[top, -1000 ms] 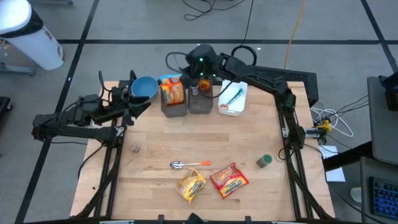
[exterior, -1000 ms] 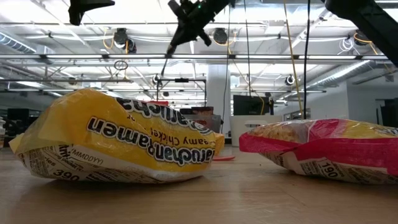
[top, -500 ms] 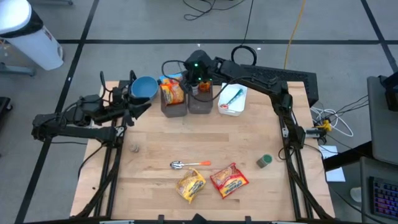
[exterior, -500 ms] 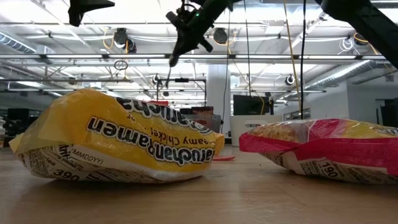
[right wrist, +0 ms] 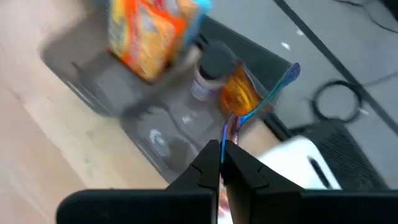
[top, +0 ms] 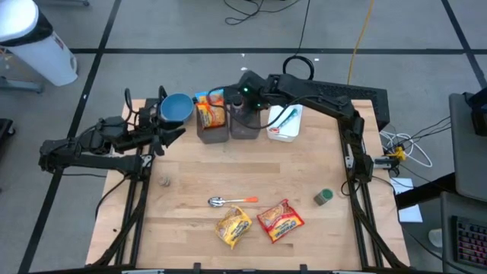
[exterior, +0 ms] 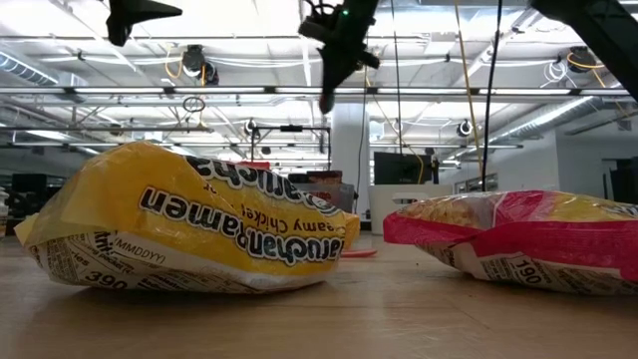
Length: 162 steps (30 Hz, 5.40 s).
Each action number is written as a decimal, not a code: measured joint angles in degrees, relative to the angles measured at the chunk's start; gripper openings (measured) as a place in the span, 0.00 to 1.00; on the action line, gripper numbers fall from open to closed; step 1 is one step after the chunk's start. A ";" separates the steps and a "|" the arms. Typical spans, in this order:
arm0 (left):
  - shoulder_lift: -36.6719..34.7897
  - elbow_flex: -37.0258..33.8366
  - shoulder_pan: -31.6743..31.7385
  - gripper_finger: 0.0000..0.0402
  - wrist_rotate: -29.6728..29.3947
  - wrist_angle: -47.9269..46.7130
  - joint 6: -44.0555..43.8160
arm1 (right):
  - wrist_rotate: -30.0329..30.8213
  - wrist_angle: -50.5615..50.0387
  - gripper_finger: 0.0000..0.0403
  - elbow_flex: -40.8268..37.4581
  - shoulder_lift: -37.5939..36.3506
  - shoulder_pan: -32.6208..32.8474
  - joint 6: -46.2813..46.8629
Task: Pick & Place Food Item
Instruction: Put the blue green spoon into the white bin, then put the yellow noodle pack into the left black bin
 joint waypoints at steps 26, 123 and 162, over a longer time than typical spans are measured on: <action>0.00 0.00 0.01 0.57 -0.14 -0.58 -0.36 | 1.08 -21.36 0.00 -11.42 -2.31 1.89 9.98; 3.32 0.00 -0.02 0.57 0.23 -0.64 -1.22 | -4.25 7.87 0.05 -33.35 0.66 -8.05 5.95; 2.67 0.00 0.01 0.57 0.80 7.93 2.22 | -7.11 21.33 0.39 -33.40 -23.99 -4.75 9.83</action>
